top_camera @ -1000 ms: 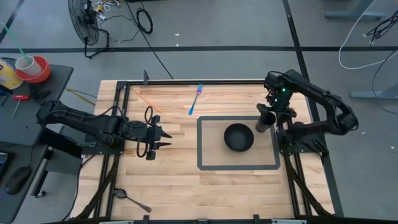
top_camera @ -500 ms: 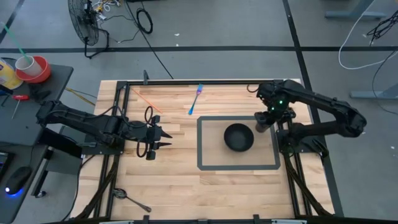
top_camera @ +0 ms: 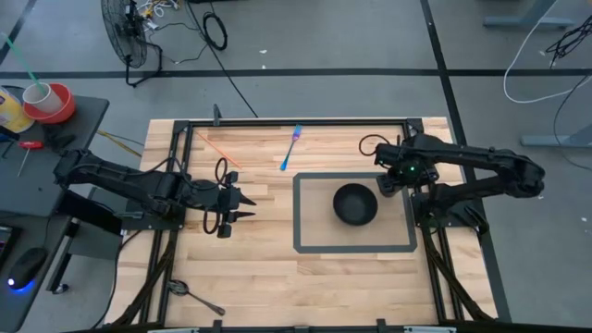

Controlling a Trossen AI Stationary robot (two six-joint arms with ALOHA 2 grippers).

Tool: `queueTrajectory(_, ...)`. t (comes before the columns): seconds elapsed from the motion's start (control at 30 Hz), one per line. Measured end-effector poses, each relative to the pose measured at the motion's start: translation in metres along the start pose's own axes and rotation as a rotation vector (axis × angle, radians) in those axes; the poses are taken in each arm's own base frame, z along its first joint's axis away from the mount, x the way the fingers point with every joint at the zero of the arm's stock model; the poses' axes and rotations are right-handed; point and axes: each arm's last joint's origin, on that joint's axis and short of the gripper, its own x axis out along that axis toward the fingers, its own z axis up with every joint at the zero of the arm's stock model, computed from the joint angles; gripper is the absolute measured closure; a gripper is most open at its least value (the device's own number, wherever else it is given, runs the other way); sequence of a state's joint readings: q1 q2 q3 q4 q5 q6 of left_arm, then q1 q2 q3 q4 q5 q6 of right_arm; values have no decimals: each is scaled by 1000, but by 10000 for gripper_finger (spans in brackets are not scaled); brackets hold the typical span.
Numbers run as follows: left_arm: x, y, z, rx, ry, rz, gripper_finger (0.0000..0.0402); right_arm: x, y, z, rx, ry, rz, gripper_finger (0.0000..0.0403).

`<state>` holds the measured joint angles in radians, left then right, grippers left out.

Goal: Pick & Place Utensil
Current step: Put the black cup on the mat to the top right of the black bowl, then put the blue fork into the black bowl

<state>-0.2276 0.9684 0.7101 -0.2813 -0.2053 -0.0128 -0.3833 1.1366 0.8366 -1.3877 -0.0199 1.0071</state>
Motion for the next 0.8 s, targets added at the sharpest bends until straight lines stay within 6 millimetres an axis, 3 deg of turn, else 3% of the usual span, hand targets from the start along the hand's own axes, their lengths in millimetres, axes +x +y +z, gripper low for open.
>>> queueTrajectory(0.4, 0, 0, 0, 0, 1, 0, 271, -3, 6, -22, -43, -111, 1, 3)
queueTrajectory(0.63, 0, 0, 0, 0, 0, 0, 271, -10, 6, -55, -60, -200, 70, 3)
queueTrajectory(0.8, 0, 0, 0, 0, 0, 0, 271, -13, 13, -82, -118, -238, 210, 8)
